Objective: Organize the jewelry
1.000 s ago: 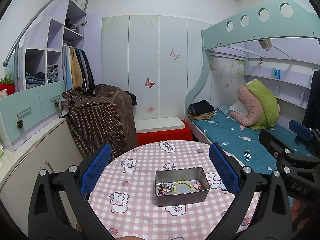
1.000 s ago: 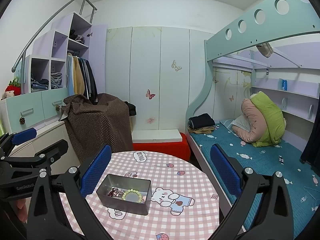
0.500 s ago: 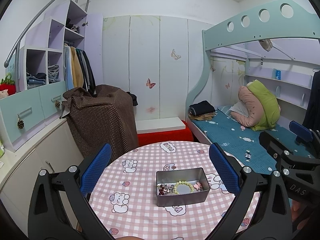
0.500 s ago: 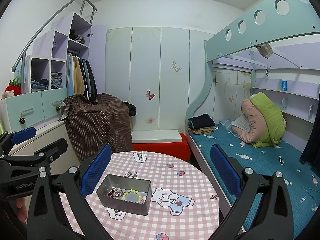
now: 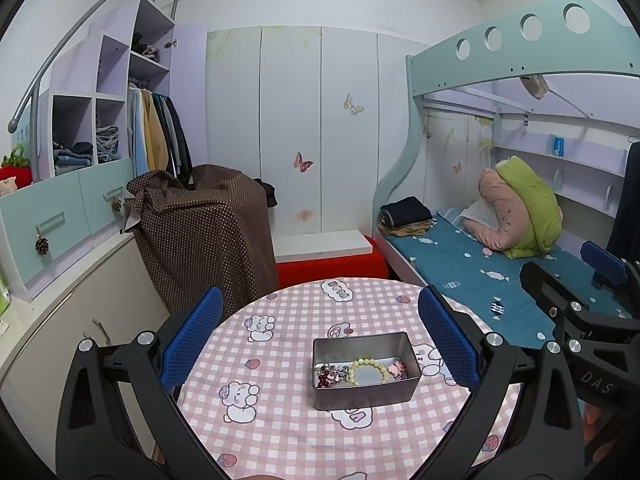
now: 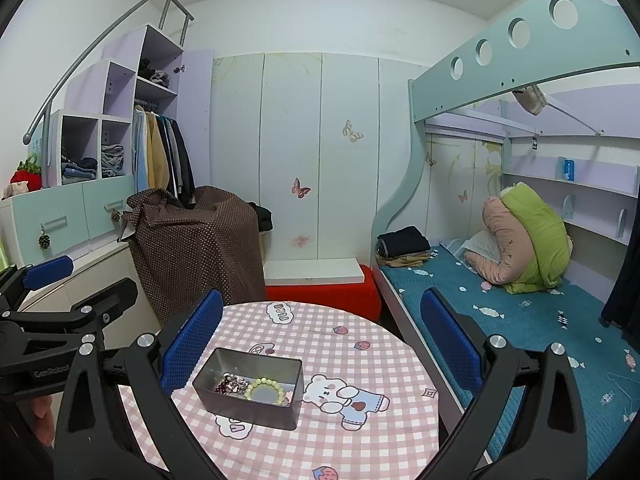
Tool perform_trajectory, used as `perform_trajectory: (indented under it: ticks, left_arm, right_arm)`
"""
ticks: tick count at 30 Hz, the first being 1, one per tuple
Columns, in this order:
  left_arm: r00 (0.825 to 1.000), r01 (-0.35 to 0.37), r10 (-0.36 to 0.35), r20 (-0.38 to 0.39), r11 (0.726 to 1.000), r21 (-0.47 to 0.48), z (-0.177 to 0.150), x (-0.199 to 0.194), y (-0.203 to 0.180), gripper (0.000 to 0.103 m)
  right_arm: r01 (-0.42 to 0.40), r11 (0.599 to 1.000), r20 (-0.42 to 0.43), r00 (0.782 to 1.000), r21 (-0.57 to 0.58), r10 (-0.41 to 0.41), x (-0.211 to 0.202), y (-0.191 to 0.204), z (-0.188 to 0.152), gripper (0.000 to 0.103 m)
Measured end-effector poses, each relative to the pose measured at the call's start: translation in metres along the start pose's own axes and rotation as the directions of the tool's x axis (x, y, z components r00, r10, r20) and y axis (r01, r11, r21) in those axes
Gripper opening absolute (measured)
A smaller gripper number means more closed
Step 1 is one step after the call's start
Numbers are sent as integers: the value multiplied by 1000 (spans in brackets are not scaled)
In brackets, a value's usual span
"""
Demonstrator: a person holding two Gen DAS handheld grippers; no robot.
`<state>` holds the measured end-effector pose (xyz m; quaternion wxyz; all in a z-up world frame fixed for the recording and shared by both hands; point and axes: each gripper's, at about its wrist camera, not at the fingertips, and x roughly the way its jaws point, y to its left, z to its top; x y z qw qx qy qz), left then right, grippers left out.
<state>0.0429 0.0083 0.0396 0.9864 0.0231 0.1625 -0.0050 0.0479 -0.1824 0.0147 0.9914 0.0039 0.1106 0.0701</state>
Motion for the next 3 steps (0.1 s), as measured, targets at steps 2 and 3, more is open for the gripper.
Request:
perform_trajectory:
  ticks: [2,3]
  left_arm:
    - [1000,0,0,-5,1000,0,0,1,-1,98]
    - [1000,0,0,-6,1000,-1,0,2,0,98]
  right_arm:
    - [0,1000,-1,1000,2,0,1,0,0,96]
    - [0,1000,-1,1000,2,0,1,0,0,96]
